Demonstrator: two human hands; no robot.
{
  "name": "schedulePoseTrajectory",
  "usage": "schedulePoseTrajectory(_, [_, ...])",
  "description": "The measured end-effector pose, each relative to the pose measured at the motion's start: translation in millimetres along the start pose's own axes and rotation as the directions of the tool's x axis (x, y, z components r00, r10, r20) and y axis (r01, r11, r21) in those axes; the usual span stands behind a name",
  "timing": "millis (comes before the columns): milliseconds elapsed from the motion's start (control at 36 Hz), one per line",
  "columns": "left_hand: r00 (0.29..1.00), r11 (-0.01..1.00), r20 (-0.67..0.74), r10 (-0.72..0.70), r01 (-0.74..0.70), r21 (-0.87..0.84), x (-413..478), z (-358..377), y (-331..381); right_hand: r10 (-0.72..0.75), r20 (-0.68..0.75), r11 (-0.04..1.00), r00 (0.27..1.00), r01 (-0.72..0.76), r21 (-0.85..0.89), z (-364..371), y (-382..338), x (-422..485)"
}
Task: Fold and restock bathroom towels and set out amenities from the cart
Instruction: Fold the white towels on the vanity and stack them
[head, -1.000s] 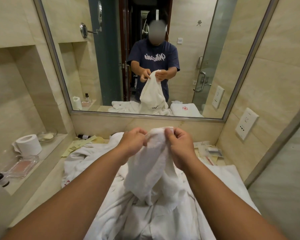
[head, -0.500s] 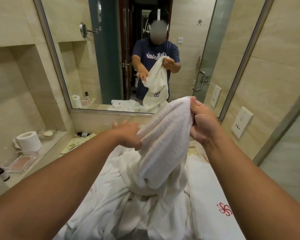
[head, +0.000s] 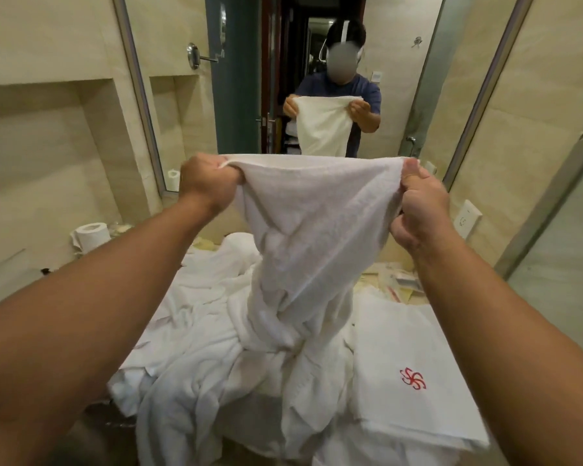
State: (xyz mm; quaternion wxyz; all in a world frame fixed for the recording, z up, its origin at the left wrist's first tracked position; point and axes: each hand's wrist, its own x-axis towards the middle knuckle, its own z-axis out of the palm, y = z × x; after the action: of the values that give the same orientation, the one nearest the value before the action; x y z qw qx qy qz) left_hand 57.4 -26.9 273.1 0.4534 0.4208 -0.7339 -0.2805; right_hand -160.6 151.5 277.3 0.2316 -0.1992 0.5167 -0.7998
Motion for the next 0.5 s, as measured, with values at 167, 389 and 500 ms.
schedulePoseTrajectory(167, [0.995,0.993,-0.093,0.039,-0.049,-0.107,-38.5,-46.0,32.6,-0.101,-0.062,0.993,0.993,0.096,-0.069,8.5,-21.2,-49.2])
schedulePoseTrajectory(389, [0.984,0.964,-0.135,0.113,-0.141,-0.226,-112.1,-128.1,43.7,-0.179,-0.16,0.982,0.971,0.168,-0.084,16.7,-37.8,-149.1])
schedulePoseTrajectory(500, [0.975,0.937,-0.176,0.137,-0.185,-0.295,-150.4,-169.9,48.8,-0.196,-0.202,0.98,0.96,0.186,-0.07,16.9,-38.8,-206.3])
